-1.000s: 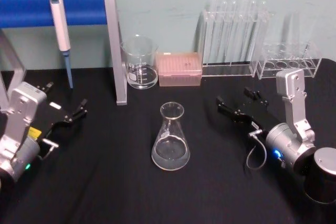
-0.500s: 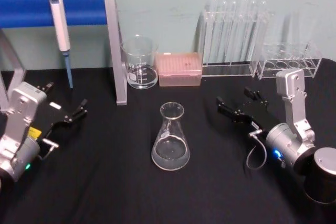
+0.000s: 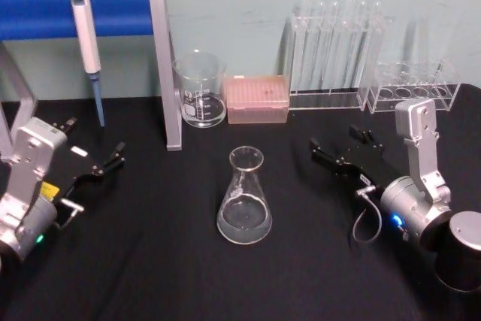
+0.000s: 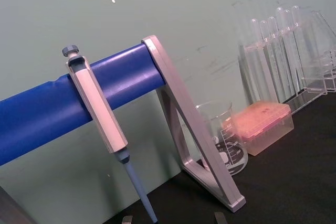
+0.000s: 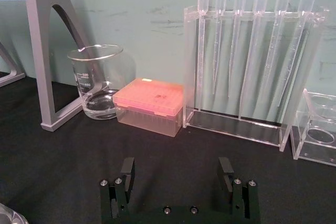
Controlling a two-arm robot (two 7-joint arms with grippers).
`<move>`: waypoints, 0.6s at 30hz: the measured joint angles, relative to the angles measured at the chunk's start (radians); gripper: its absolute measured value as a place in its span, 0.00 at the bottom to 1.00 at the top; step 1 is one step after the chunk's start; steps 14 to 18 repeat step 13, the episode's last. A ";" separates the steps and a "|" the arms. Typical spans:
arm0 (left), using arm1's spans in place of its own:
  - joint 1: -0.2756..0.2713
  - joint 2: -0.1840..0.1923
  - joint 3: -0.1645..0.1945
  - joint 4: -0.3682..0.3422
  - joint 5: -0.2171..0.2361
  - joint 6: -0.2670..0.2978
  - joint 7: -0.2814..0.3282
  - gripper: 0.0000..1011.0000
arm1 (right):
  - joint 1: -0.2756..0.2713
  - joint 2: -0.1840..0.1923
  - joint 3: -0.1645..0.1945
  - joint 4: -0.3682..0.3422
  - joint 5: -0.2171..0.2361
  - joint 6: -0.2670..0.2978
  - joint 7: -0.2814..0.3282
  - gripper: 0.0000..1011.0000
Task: Grasp the erlenmeyer flask with one hand, shake it three times, then place it back.
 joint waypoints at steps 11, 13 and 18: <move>0.000 0.000 0.000 0.000 0.000 0.000 0.000 0.99 | 0.000 0.000 0.000 0.000 0.000 0.000 0.000 0.99; 0.000 0.000 0.000 0.000 0.000 0.000 0.000 0.99 | 0.000 0.000 0.000 0.000 0.000 0.000 0.000 0.99; 0.000 0.000 0.000 0.000 0.000 0.000 0.000 0.99 | 0.000 0.000 0.000 0.000 0.000 0.000 0.000 0.99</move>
